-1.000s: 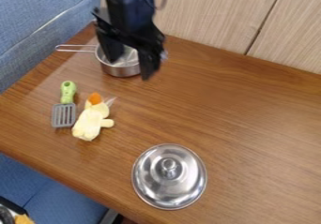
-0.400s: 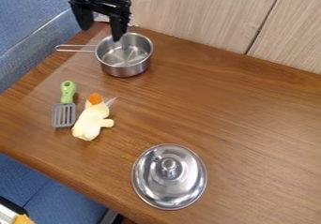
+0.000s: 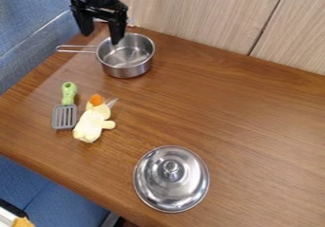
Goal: Move the silver pot to the centre of the table
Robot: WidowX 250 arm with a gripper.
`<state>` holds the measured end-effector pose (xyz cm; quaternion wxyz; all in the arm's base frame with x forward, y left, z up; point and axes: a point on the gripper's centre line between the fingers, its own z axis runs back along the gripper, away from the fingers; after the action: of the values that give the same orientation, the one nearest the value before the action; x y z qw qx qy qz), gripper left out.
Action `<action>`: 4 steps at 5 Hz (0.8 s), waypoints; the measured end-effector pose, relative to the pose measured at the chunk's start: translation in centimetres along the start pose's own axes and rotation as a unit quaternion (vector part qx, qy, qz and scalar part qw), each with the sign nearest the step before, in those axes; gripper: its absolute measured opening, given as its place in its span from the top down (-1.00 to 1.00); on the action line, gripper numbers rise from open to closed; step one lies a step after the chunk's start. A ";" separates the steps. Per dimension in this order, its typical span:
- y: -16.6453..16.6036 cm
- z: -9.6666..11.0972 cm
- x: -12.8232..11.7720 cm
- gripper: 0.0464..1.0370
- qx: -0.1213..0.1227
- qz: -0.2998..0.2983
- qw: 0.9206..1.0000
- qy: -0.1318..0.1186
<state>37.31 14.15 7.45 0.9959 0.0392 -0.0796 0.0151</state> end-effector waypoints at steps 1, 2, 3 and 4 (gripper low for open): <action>0.0 -1.3 1.0 -0.92 -0.014 -0.006 1.000 0.010; 0.1 -2.1 1.4 -0.92 -0.020 -0.009 1.000 0.018; 0.4 -3.5 1.4 -0.81 -0.023 -0.008 0.999 0.034; 0.3 -3.5 1.5 -0.23 -0.022 -0.005 0.999 0.030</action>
<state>39.32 14.78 4.22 0.9986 0.0169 -0.0501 0.0091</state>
